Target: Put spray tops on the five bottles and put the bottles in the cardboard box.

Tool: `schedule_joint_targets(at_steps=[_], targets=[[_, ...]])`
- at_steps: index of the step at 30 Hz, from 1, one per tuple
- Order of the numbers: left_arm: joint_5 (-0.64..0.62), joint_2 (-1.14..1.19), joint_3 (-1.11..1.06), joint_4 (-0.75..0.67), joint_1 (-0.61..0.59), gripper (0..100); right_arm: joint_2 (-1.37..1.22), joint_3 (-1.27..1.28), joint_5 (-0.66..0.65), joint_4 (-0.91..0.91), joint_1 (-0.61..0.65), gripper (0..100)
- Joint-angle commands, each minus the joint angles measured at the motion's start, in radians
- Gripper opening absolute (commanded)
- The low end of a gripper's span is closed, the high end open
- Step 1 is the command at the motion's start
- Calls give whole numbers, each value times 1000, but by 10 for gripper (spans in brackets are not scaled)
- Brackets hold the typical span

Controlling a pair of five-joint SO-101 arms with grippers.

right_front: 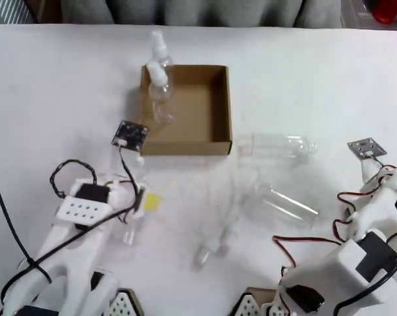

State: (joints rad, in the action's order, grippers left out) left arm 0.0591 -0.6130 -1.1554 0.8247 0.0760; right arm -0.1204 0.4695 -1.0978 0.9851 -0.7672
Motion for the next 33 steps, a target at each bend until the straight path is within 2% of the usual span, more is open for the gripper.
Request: schedule_joint_targets(at_steps=[1,4,13,20,25,28,33], targets=[[77,-27,8,-26,-36,325,12,-46,6,-5,-12,15],[133,-27,3,-25,-38,325,12,-46,5,-5,-12,15],[120,18,15,-25,-28,324,12,-44,6,-5,-7,15],[18,243,164,-17,-54,324,8,-38,9,-5,19,15],[-66,274,183,-25,-54,322,4,-38,9,-5,19,15],[-66,277,186,-29,-54,263,4,-40,9,-5,19,15],[-63,277,183,-66,-53,73,8,-40,9,-5,19,15]])
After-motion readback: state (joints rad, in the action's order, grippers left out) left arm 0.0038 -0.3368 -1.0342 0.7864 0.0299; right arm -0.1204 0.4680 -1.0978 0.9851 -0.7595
